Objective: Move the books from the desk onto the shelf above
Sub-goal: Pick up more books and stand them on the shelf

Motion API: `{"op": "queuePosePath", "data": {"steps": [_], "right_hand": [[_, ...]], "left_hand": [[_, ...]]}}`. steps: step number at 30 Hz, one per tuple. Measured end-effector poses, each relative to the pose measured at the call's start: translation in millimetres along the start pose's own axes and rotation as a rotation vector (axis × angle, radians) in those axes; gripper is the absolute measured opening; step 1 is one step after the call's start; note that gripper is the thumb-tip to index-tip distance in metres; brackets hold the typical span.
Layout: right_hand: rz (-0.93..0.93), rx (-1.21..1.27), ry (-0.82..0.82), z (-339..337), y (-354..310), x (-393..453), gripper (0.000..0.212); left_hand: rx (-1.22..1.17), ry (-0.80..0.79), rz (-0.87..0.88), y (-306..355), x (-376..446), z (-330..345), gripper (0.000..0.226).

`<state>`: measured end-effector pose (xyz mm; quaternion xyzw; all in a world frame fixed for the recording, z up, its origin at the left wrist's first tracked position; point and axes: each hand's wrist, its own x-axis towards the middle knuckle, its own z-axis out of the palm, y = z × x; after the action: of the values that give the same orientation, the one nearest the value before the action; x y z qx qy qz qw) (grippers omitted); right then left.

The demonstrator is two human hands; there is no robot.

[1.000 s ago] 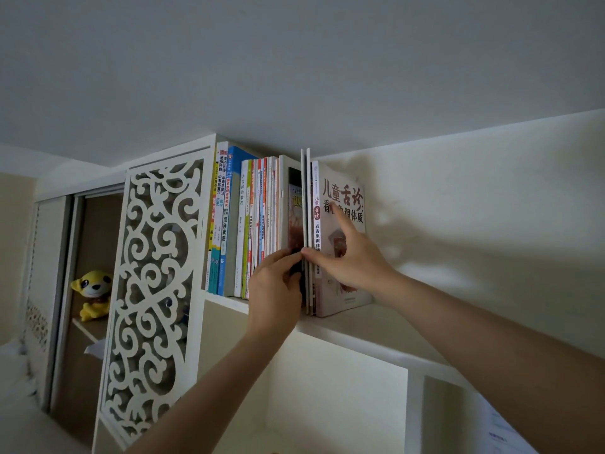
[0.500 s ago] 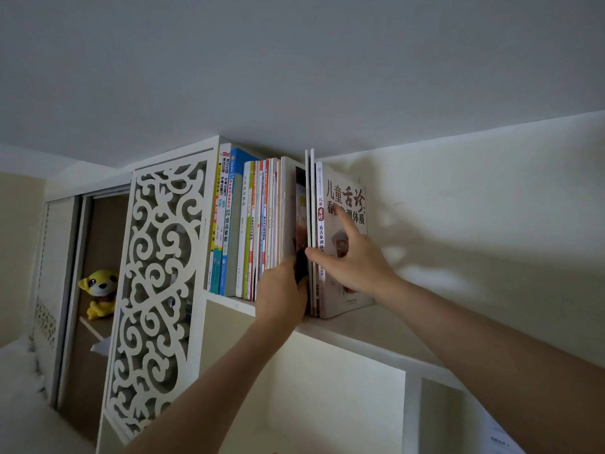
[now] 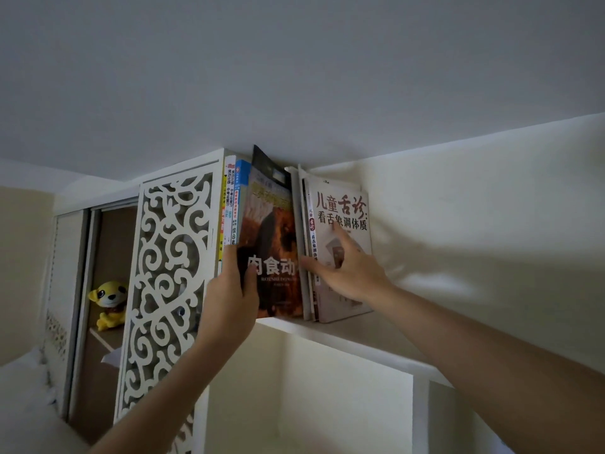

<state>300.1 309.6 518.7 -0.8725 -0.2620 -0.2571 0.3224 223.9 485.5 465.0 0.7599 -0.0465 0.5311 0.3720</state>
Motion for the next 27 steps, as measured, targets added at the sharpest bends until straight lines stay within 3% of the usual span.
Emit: {"op": "queuePosePath", "data": {"steps": [6, 9, 12, 14, 16, 18, 23, 27], "right_hand": [[0.048, -0.018, -0.043, 1, -9, 0, 0.1], [0.109, 0.039, -0.131, -1, -2, -2, 0.08], [0.336, 0.46, -0.122, -11, 10, -7, 0.062], [0.459, 0.658, 0.017, -27, 19, -16, 0.062], [0.432, 0.499, 0.173, -44, 30, -21, 0.057], [0.312, 0.276, 0.214, -56, 39, -32, 0.055], [0.102, 0.276, -0.152, -51, 25, -59, 0.091], [0.088, 0.341, -0.222, -35, 26, -52, 0.098]], "left_hand": [[-0.056, 0.113, -0.001, 13, 1, -42, 0.011], [-0.15, 0.171, -0.018, 29, -1, -49, 0.017], [-0.221, 0.136, -0.011, 48, -5, -38, 0.018], [-0.235, 0.063, -0.022, 62, -11, -17, 0.02], [-0.242, 0.02, -0.057, 70, -19, 11, 0.025], [-0.222, -0.001, -0.084, 71, -25, 42, 0.025], [-0.052, -0.026, -0.076, 57, -32, 91, 0.019], [0.115, -0.035, 0.103, 30, -32, 71, 0.043]]}}
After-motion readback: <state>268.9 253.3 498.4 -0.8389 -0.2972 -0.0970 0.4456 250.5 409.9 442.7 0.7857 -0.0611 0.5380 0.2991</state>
